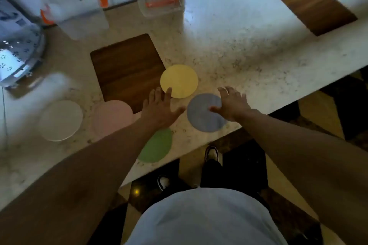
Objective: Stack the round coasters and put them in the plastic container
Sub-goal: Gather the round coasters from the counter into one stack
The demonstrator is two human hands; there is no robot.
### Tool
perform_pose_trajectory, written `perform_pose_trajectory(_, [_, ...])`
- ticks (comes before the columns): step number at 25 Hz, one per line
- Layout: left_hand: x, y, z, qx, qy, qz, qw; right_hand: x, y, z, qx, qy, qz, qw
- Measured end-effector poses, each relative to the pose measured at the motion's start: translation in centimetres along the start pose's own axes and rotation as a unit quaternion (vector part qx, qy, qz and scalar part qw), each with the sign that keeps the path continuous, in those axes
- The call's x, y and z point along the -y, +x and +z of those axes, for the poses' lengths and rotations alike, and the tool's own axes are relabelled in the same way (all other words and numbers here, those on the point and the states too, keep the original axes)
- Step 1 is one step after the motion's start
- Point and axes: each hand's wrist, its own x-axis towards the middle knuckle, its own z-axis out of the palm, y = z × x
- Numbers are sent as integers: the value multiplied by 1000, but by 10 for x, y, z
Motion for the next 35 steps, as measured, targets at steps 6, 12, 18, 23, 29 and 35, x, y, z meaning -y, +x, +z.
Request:
perform_pose_trajectory(6, [-41, 4, 30, -1, 10, -61, 998, -34, 31, -7, 20, 10, -60, 998])
perform_pose_trajectory(12, [-88, -3, 49, 25, -50, -180, 982, -50, 54, -1, 94, 57, -98, 989])
perform_pose_trajectory(18, [-118, -8, 61, 17, -84, -229, 970, -50, 49, 9, 33, 43, -101, 993])
perform_pose_trajectory(23, [-127, -4, 66, -5, -136, -264, 955, -45, 42, 15, 9, 41, -80, 996])
perform_pose_trajectory(29, [-116, 8, 68, -35, -309, -327, 892, -40, 41, 20, -14, 146, -35, 989])
perform_pose_trajectory(35, [-90, 6, 62, -62, -445, -331, 830, -42, 35, 26, -70, 255, 13, 964])
